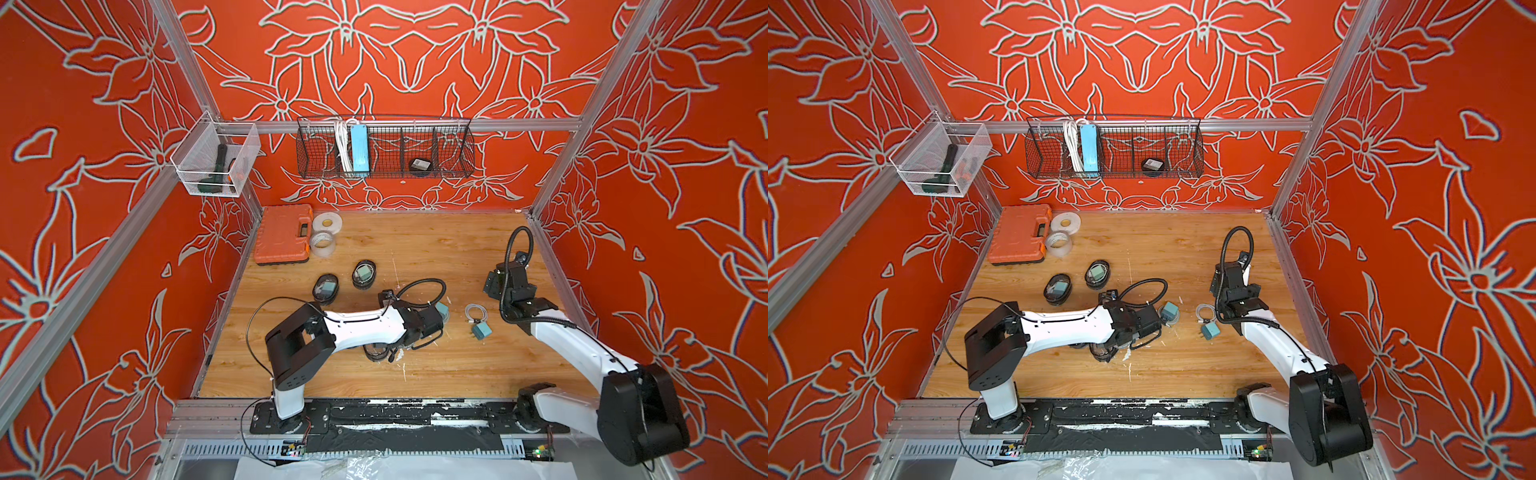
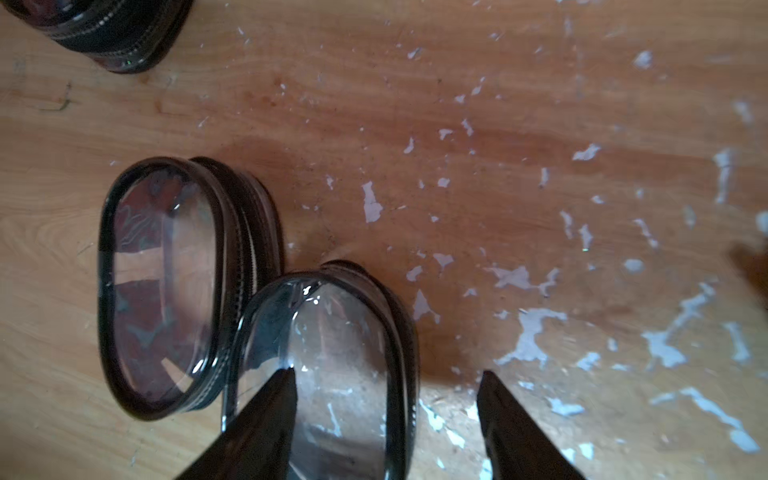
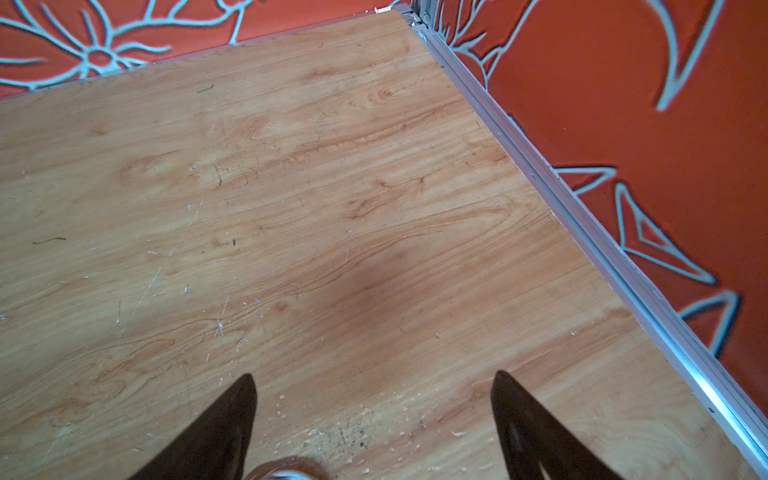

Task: Pack away charging kits
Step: Pick up the storage bag at the center of the board.

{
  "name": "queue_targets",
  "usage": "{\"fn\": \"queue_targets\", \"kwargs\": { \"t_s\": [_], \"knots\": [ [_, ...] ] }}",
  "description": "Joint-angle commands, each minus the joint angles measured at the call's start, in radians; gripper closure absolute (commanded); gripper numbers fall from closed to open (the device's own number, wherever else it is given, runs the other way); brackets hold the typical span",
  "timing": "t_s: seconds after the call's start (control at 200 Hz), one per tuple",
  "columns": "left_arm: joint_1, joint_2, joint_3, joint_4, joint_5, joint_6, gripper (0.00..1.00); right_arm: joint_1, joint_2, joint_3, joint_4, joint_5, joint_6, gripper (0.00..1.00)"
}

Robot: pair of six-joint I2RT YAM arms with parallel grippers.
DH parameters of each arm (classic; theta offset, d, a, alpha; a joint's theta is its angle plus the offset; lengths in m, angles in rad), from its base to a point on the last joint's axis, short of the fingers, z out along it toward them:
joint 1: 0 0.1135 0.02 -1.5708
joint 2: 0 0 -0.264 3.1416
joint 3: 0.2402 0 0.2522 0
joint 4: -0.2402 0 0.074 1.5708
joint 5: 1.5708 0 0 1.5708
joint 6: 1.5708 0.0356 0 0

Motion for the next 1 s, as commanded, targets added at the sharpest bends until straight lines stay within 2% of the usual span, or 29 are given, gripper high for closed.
{"fn": "queue_targets", "kwargs": {
  "t_s": [0.0,0.27,0.641,0.996],
  "knots": [
    [-0.001,0.027,0.025,-0.077,-0.043,-0.029,0.35,-0.005,-0.003,0.025,0.002,0.013,0.02,0.12],
    [0.003,0.092,0.05,-0.091,-0.055,-0.029,0.46,-0.005,-0.006,0.024,0.0,0.009,0.02,0.13],
    [0.009,0.122,0.061,-0.079,-0.045,-0.014,0.72,-0.005,-0.001,0.029,-0.002,0.008,0.02,0.13],
    [0.009,0.065,0.062,-0.071,-0.048,0.008,0.98,-0.005,0.002,0.031,-0.003,0.009,0.022,0.13]
  ]
}}
